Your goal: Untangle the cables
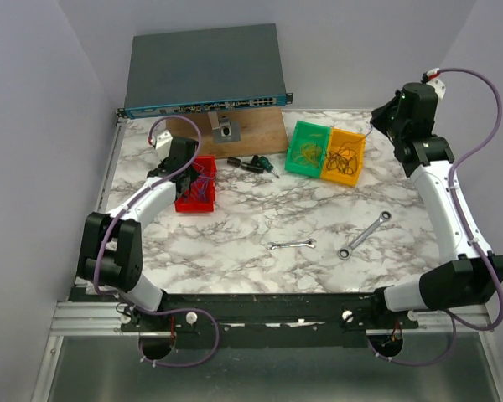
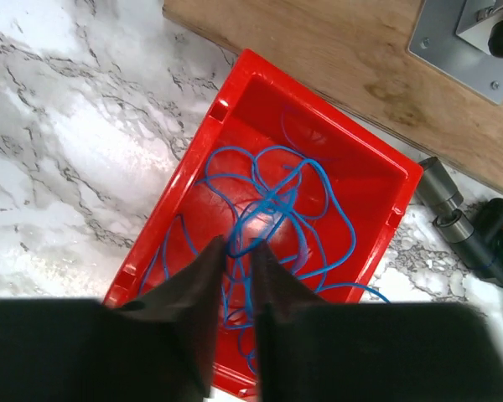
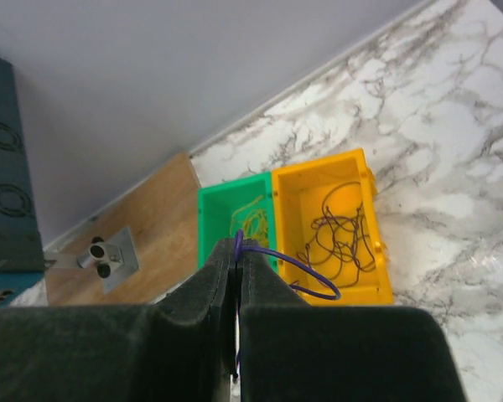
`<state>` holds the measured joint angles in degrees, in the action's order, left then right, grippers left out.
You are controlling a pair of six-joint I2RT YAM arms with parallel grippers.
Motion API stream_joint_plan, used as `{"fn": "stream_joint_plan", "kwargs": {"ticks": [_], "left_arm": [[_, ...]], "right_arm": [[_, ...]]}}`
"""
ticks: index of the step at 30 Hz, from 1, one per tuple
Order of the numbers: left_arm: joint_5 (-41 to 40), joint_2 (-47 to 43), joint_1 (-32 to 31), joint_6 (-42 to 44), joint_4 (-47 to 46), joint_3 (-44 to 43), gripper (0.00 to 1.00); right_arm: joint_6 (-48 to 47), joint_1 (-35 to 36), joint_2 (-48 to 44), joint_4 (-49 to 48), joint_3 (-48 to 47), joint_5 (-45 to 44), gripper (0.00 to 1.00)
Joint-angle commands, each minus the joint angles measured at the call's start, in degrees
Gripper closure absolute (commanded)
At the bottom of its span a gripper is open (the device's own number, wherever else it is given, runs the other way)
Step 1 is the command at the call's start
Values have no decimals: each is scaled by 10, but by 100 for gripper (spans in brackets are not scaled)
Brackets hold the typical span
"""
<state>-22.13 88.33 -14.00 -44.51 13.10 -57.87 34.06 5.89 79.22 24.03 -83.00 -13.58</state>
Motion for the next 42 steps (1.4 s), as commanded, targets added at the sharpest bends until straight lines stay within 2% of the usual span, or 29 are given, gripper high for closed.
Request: {"fn": "stream_joint_plan", "kwargs": {"ticks": [1, 4, 6, 7, 11, 13, 19, 24, 31, 42], "left_arm": [[11, -6, 2, 18, 52, -24, 72], [16, -33, 1, 19, 48, -12, 61], [19, -46, 2, 25, 51, -11, 59], [16, -52, 2, 25, 57, -13, 53], [26, -80, 2, 34, 67, -16, 42], [53, -100, 2, 51, 55, -13, 42], [156, -161, 2, 75, 24, 7, 16], [233, -223, 1, 61, -21, 58, 6], [310, -275, 0, 61, -48, 99, 6], [329, -305, -1, 83, -56, 143, 6]], "right_arm": [[-26, -2, 43, 35, -74, -21, 99], [-32, -3, 85, 45, -109, -29, 99], [-33, -3, 109, 48, -127, -34, 99], [-33, -4, 120, 48, -133, -37, 99], [-34, -4, 160, 42, -129, -31, 99], [-30, -4, 167, 27, -103, -30, 99], [-23, -4, 194, -19, -32, -47, 99], [-14, -2, 242, -53, -4, -70, 99], [-21, 2, 342, -66, -14, -50, 99], [-28, 9, 470, -32, -120, -6, 97]]}}
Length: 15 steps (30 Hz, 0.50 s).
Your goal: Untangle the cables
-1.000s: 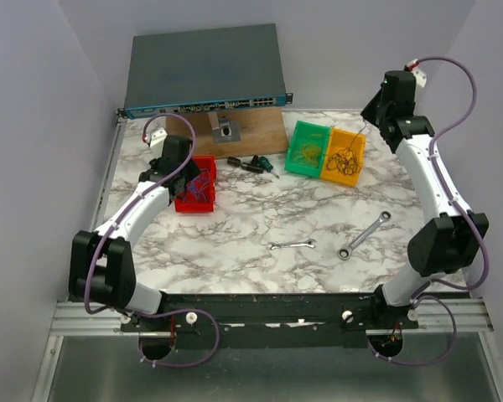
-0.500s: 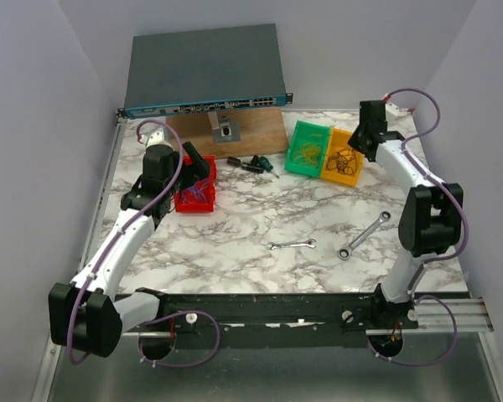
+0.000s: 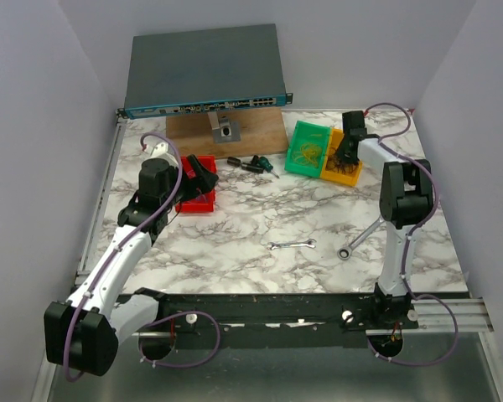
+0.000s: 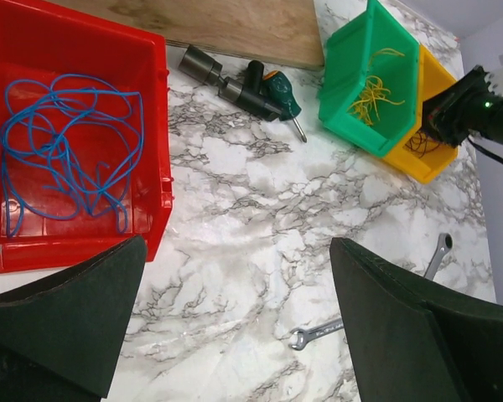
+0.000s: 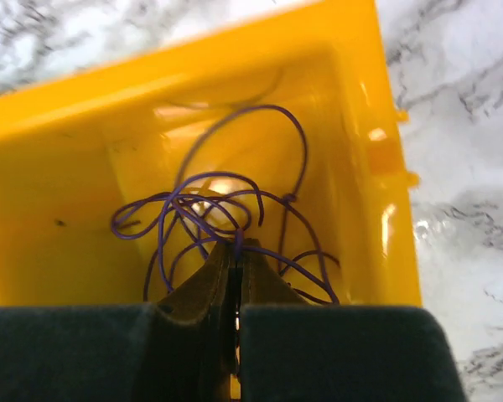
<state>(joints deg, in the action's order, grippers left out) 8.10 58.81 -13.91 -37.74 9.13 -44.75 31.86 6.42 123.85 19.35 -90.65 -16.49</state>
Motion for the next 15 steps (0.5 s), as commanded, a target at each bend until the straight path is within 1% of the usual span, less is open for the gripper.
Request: {"fn": "stream_joint_plan", "kwargs": {"ticks": [1, 2, 3, 5, 6, 8, 9, 12, 14, 15], "left_arm": [[29, -10, -2, 17, -18, 14, 6], [33, -10, -2, 18, -20, 16, 6], [37, -12, -2, 17, -23, 19, 5], [44, -20, -2, 18, -30, 25, 2], [44, -26, -4, 18, -35, 30, 1], [34, -41, -7, 20, -39, 39, 1], [27, -49, -9, 21, -39, 44, 1], [16, -67, -11, 24, -41, 55, 1], [17, -81, -11, 24, -54, 66, 1], [22, -89, -11, 26, -67, 75, 1]], "right_arm": [[-6, 4, 27, 21, -51, 22, 96], [-7, 4, 26, 31, -60, 20, 95], [-5, 3, 19, 51, -68, 20, 86], [-5, 4, -22, 43, -47, 31, 62], [-10, 4, -48, 27, -25, 35, 49], [-14, 3, -102, -2, 13, 36, 32], [-19, 4, -123, -2, 18, 33, 28], [-29, 4, -179, 7, 30, 38, 24], [-38, 4, -217, -8, 53, 62, 18], [-47, 4, -234, -15, 65, 82, 17]]}}
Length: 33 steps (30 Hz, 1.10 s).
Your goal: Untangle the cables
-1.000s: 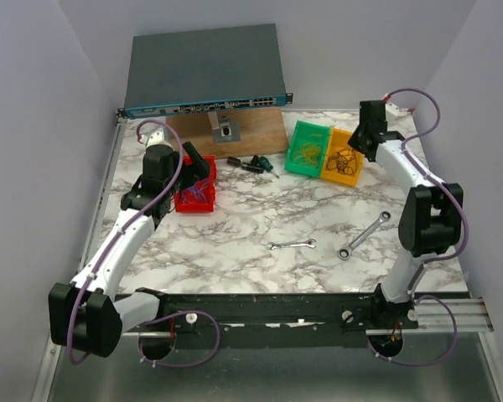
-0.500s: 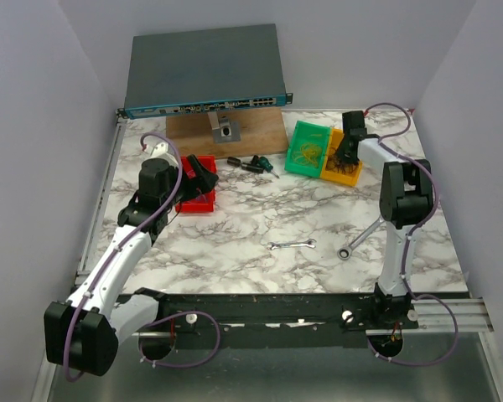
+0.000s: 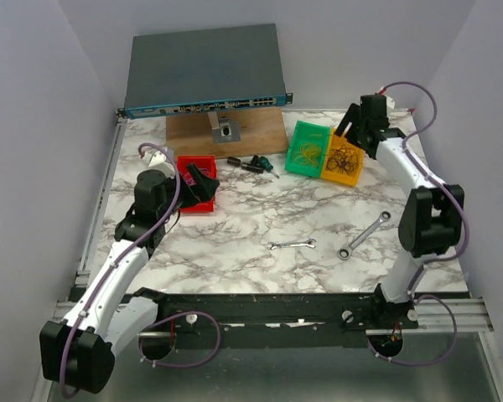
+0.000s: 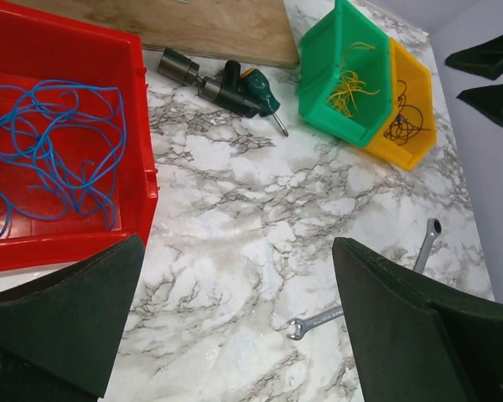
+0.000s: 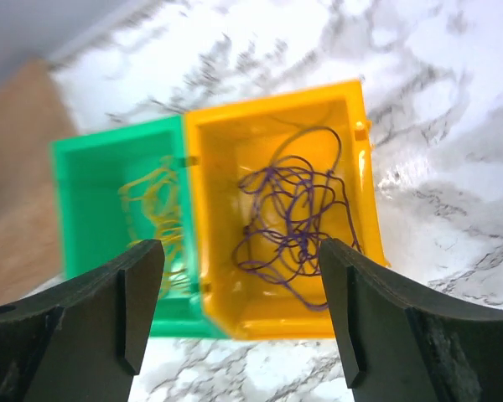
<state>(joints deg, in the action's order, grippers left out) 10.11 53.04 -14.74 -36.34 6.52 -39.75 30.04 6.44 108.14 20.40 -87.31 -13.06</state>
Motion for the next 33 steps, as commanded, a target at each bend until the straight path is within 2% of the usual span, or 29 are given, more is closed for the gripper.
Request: {"fn": "stream_joint_plan", "kwargs": {"ticks": [1, 4, 7, 9, 10, 11, 12, 14, 17, 20, 23, 26, 29, 31, 33], "left_arm": [[6, -43, -3, 14, -55, 34, 1], [5, -80, -5, 40, -97, 62, 1], [-38, -121, -6, 103, -112, 82, 1], [-97, -147, -7, 139, -143, 111, 1], [-133, -161, -7, 160, -168, 132, 1], [-159, -173, -8, 180, -212, 163, 1], [-171, -185, -9, 217, -260, 190, 1], [-179, -197, -9, 276, -349, 246, 1], [-181, -176, -9, 342, -418, 287, 1], [-188, -117, -8, 361, -458, 296, 2], [-211, -57, -5, 392, -552, 324, 1], [-186, -11, 29, 383, -604, 336, 2], [-141, 53, 89, 341, -671, 337, 4], [-120, 66, 105, 351, -641, 314, 8], [-118, 93, 111, 359, -660, 308, 10]], "right_arm": [[-36, 3, -96, -36, 44, 70, 16], [-40, 3, -178, -99, 119, 142, 16], [-36, 3, -304, -259, 279, 174, 13], [-44, 3, -386, -371, 395, 185, 6], [-72, 3, -427, -439, 462, 199, 0], [-103, 3, -460, -490, 522, 217, 0], [-114, 3, -498, -514, 570, 220, 0], [-123, 3, -556, -483, 614, 174, 0], [-186, 3, -620, -447, 663, 134, 0], [-209, 4, -660, -541, 755, 87, 0], [-248, 3, -630, -656, 814, 113, 0], [-261, 3, -525, -746, 823, 57, 4], [-248, 2, -401, -918, 841, 30, 5], [-249, 1, -309, -983, 825, 48, 6], [-262, 0, -232, -994, 792, 78, 9]]}}
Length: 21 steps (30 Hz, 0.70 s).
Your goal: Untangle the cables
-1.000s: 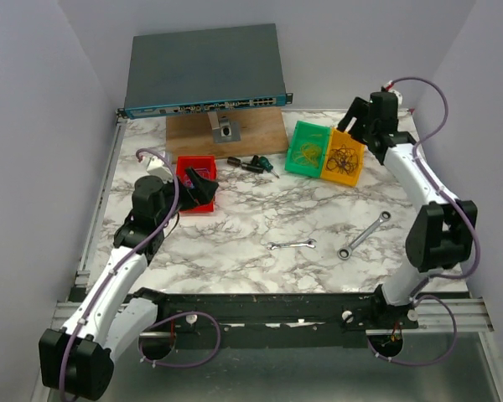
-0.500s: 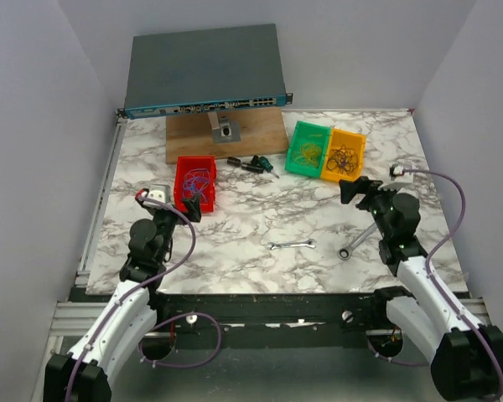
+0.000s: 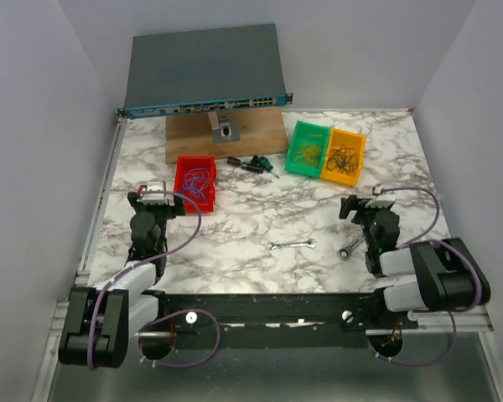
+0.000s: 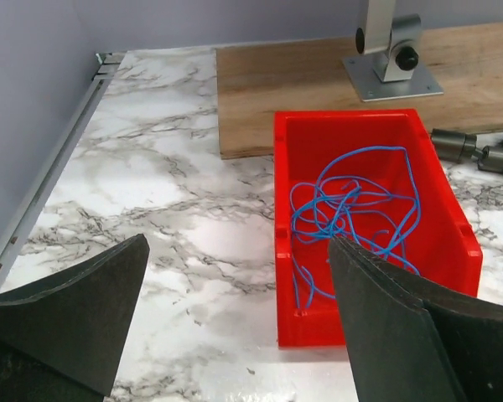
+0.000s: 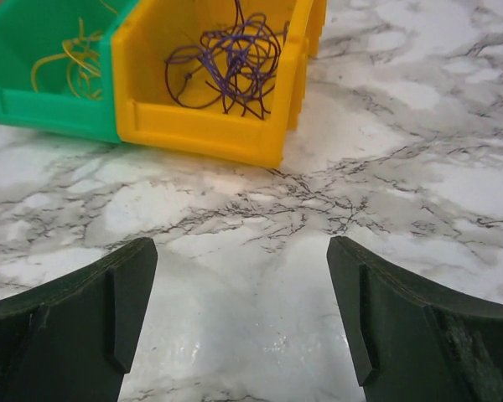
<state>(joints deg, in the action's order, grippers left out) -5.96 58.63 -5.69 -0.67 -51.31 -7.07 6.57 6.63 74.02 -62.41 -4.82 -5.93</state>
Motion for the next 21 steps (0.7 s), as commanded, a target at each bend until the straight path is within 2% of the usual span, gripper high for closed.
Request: {"fn": "stream_joint_plan", "kwargs": {"ticks": [1, 4, 6, 7, 8, 9, 10, 21], "left_arm": [[39, 60, 22, 3, -107, -16, 10], [-1, 151, 30, -6, -201, -23, 5], [27, 138, 30, -4, -93, -62, 4], [34, 145, 34, -3, -106, -66, 2], [17, 148, 34, -7, -130, -55, 1], [16, 145, 34, -12, -121, -56, 1], [14, 146, 35, -11, -107, -65, 2], [21, 147, 35, -10, -104, -66, 1]], "right_arm": [[-30, -2, 134, -167, -44, 16, 10], [-32, -3, 204, -227, -50, 2, 13], [-29, -3, 178, -141, -71, -3, 11], [-25, -3, 186, -130, -84, -3, 14], [-25, -4, 195, -159, -79, -11, 15], [-24, -4, 193, -164, -74, -28, 11], [-21, -4, 191, -155, -77, -35, 0], [-17, -4, 193, -149, -82, -35, 0]]}}
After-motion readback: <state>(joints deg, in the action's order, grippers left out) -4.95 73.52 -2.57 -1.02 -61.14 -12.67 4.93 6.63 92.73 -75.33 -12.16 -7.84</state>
